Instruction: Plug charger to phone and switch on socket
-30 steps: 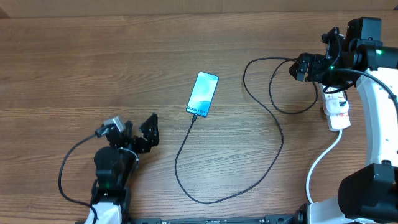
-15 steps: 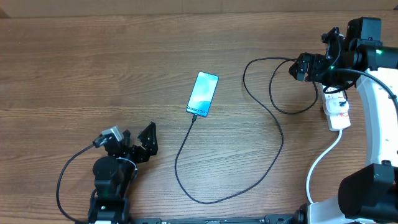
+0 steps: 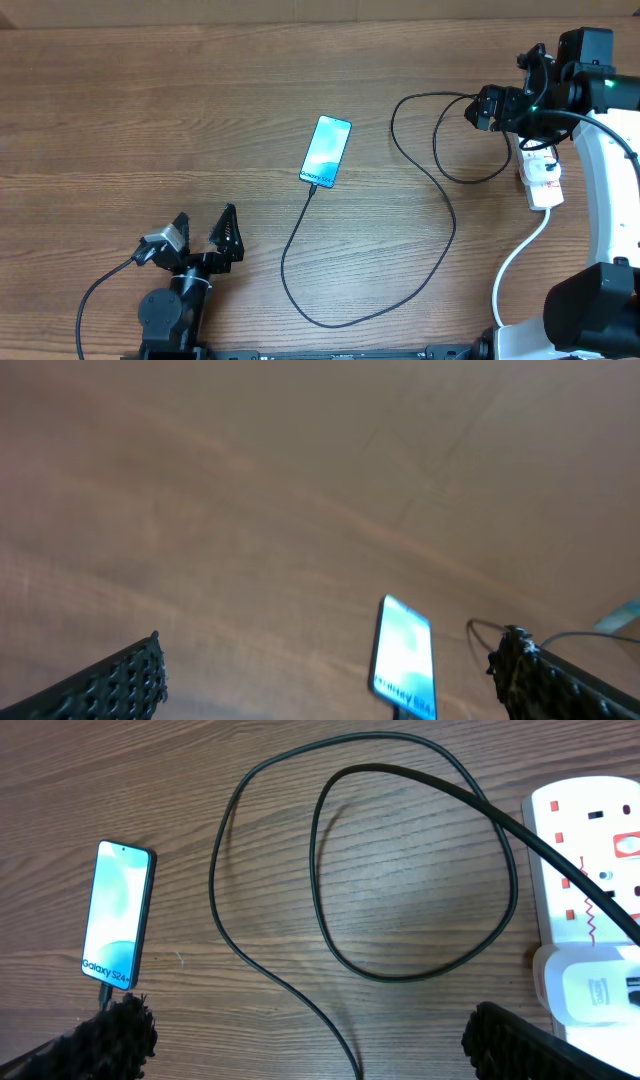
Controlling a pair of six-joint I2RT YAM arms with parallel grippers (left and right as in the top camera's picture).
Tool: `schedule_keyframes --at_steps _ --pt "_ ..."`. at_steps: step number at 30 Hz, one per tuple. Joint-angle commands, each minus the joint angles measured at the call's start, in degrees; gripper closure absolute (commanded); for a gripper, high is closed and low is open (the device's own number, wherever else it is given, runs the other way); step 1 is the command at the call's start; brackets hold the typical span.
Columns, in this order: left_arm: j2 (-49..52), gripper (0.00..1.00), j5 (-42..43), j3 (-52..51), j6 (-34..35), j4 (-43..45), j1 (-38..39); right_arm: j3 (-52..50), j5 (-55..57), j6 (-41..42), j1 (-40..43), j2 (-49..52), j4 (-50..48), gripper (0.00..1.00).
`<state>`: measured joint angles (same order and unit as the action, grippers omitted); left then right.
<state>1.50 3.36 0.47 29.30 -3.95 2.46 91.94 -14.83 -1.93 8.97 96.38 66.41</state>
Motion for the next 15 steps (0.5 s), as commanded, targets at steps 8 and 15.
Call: schedule_keyframes --at_steps 8,15 --pt "-1.31 0.00 -1.14 -0.20 -25.64 -0.50 -0.57 1.40 -0.28 -0.50 0.13 -1.01 -0.33 0.00" --pt "-1.31 0.00 -1.88 -0.20 -31.89 -0.35 -0.68 1.40 -0.28 -0.50 0.13 -1.01 -0.33 0.00"
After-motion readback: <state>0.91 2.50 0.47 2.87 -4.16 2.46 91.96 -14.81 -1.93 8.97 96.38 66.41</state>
